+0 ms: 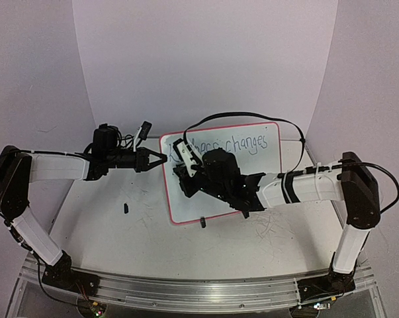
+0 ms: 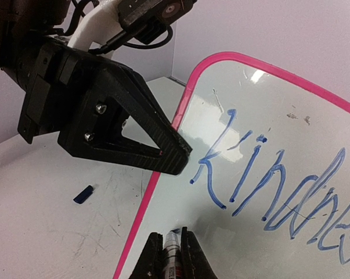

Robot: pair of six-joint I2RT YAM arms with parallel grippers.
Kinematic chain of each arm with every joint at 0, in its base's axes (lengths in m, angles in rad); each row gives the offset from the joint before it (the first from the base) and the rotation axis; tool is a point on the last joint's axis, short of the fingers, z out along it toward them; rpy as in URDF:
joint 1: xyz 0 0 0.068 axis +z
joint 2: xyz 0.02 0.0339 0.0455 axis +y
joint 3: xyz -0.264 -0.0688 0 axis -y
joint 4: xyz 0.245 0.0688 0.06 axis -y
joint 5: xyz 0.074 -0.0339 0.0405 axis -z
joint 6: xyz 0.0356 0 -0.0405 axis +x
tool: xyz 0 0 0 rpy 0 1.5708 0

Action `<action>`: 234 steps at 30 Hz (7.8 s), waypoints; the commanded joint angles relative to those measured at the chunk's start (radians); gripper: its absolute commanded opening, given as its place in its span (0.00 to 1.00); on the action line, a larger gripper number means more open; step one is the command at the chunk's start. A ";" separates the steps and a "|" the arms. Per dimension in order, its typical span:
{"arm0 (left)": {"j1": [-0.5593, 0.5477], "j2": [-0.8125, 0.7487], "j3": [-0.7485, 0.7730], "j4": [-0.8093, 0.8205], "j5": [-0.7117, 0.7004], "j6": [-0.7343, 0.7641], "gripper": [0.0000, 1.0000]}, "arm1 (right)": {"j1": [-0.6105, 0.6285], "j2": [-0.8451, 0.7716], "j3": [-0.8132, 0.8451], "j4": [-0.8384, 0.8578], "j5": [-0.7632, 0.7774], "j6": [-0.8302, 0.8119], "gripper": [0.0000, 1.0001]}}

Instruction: Write a sentence on the whiteboard

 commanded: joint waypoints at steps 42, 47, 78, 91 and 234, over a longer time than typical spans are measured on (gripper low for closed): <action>-0.018 0.003 0.037 -0.024 -0.055 0.091 0.00 | 0.005 -0.059 0.003 0.021 0.036 0.098 0.00; -0.019 0.000 0.036 -0.025 -0.053 0.093 0.00 | 0.000 -0.039 0.019 0.023 0.042 0.099 0.00; -0.022 0.004 0.037 -0.029 -0.053 0.100 0.00 | -0.018 -0.099 -0.071 0.037 -0.050 0.156 0.00; -0.022 0.000 0.037 -0.031 -0.053 0.103 0.00 | -0.018 -0.046 -0.044 0.041 0.006 0.152 0.00; -0.032 0.000 0.042 -0.049 -0.052 0.125 0.00 | -0.075 -0.163 -0.104 0.018 0.041 0.206 0.00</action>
